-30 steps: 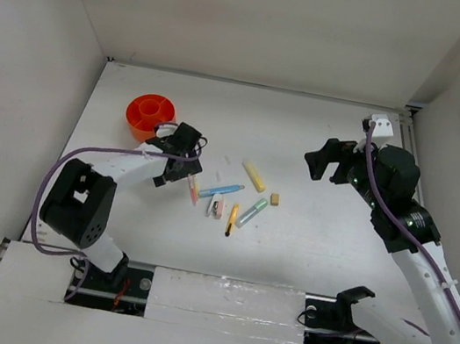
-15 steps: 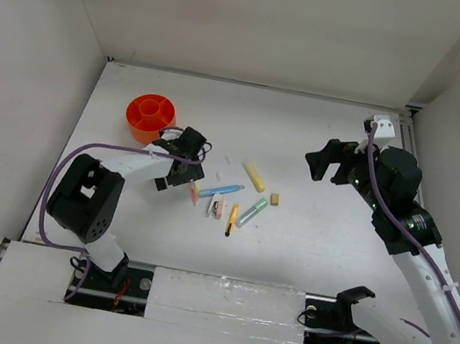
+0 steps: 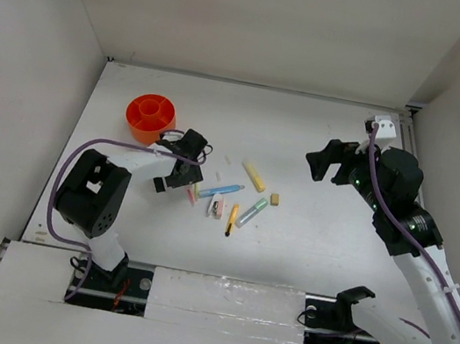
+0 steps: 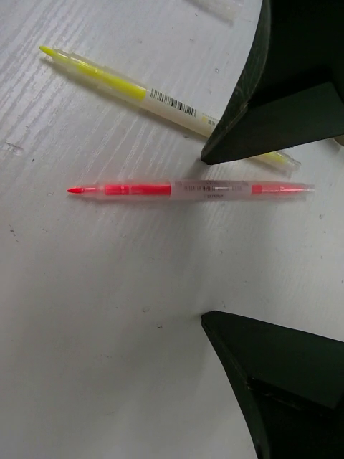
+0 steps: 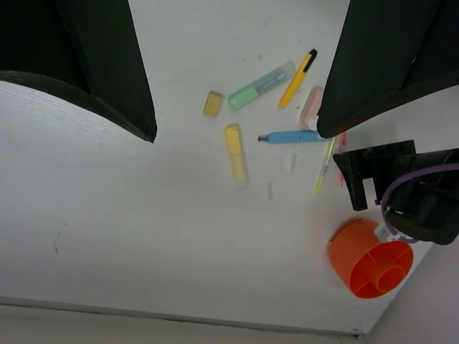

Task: Sort the stationery into containers
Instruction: Pick up the pen from the center of the board.

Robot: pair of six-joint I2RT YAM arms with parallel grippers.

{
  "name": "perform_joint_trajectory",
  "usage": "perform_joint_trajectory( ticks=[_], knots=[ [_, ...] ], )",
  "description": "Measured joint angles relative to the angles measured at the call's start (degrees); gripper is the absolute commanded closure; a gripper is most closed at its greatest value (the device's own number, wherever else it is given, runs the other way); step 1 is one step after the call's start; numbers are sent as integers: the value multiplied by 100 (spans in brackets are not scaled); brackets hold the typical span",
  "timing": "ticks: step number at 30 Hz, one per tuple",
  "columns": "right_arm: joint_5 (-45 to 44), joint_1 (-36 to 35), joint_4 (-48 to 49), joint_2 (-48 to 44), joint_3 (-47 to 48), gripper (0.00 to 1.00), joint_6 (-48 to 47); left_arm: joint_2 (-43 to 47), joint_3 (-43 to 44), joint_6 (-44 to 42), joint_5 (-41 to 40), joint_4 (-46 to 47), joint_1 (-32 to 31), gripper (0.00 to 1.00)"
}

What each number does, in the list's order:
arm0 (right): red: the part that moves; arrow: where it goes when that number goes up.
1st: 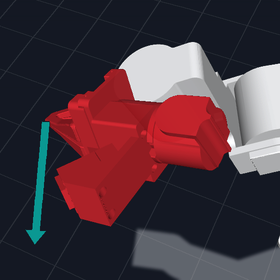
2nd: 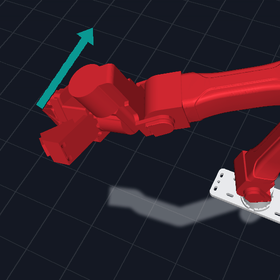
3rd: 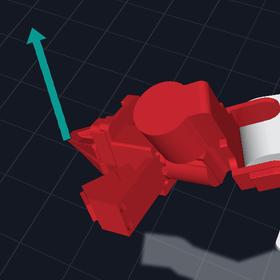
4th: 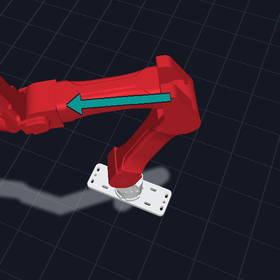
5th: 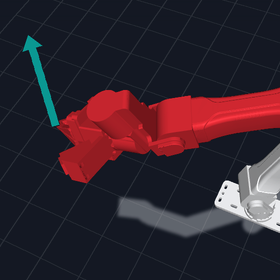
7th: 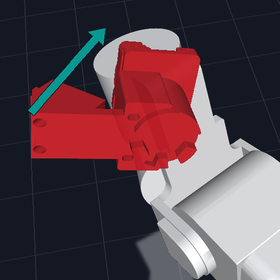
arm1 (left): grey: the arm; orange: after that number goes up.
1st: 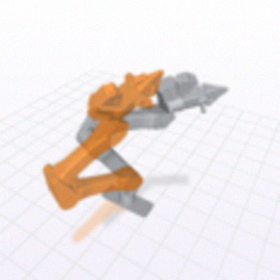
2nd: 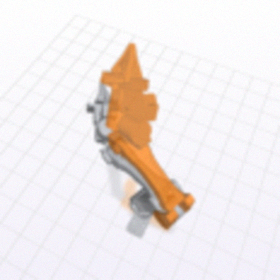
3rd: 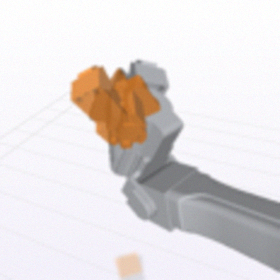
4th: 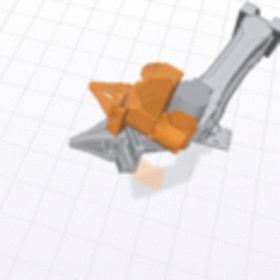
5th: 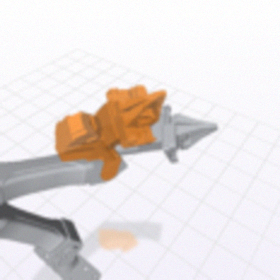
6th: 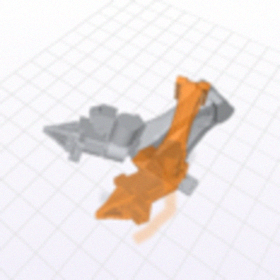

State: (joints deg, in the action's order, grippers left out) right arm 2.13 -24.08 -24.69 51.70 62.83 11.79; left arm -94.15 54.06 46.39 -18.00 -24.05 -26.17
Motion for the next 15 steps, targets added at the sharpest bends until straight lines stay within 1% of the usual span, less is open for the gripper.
perform_joint_trajectory(
  ticks=[3,4,6,7,8,10,11,15],
  knots=[
    [0,0,7,0,0,0,0,-15,4,-2,-42,-2,0,21],
    [-2,0,15,0,0,0,0,-17,4,0,-48,-4,0,24],
    [0,0,33,0,0,0,0,-17,7,4,-48,-7,0,26],
    [0,0,37,0,0,0,0,-17,7,4,-50,-9,0,28],
    [-2,0,44,0,0,0,0,-17,7,17,-55,-9,0,32],
    [0,0,74,0,0,0,0,-17,7,44,-52,-7,0,36],
    [0,0,83,0,0,0,0,-17,7,57,-55,-7,-2,39],
    [2,0,98,-24,0,0,0,-17,-13,107,-103,-7,-2,68]
  ],
)
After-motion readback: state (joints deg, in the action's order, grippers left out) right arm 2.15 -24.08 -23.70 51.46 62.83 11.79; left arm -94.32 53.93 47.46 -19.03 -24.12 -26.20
